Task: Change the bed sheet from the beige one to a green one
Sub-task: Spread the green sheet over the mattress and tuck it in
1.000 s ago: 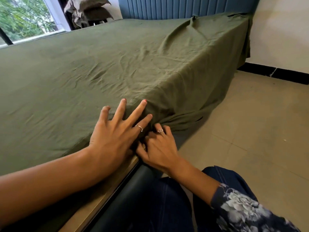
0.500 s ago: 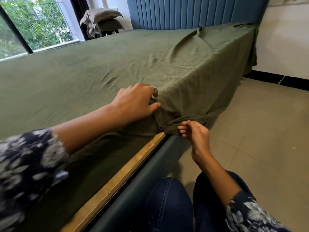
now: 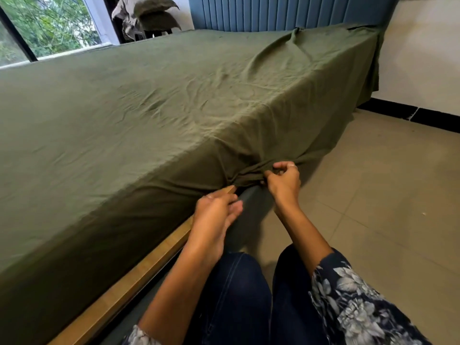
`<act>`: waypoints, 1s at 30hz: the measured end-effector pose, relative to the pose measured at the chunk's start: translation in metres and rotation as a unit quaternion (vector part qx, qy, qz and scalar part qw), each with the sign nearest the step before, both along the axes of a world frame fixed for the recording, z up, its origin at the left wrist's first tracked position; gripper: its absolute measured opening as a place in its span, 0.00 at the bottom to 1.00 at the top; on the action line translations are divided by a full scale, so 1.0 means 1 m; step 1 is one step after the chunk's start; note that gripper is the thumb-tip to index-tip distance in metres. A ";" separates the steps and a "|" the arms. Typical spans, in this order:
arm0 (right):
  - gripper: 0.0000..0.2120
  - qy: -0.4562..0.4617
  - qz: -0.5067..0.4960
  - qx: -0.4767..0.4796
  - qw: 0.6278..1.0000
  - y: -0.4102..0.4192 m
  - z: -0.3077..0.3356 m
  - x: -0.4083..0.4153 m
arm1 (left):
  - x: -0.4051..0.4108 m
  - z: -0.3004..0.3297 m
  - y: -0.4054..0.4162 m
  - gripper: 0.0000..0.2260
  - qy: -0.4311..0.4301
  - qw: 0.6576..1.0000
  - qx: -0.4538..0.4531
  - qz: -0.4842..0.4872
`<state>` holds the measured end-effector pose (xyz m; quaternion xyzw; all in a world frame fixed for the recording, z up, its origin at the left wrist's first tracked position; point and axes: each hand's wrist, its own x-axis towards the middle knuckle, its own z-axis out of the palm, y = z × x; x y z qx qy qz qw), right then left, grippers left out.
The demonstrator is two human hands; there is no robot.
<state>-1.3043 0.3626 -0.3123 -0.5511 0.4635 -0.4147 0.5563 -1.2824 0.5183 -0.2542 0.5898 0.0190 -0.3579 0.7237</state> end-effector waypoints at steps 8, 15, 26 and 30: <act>0.10 -0.005 0.116 -0.218 0.969 0.023 0.006 -0.006 | -0.009 0.000 -0.008 0.19 0.241 0.918 -0.253 0.186; 0.29 0.289 0.183 -0.416 0.843 0.013 -0.029 -0.016 | 0.003 -0.014 0.003 0.21 0.236 0.914 -0.306 0.127; 0.17 0.442 0.164 -0.250 0.846 -0.002 0.016 0.037 | 0.007 -0.009 -0.035 0.13 0.294 0.907 -0.285 0.100; 0.13 0.321 0.297 -0.185 0.880 -0.027 0.026 0.013 | 0.007 -0.010 -0.063 0.15 0.286 0.914 -0.274 0.087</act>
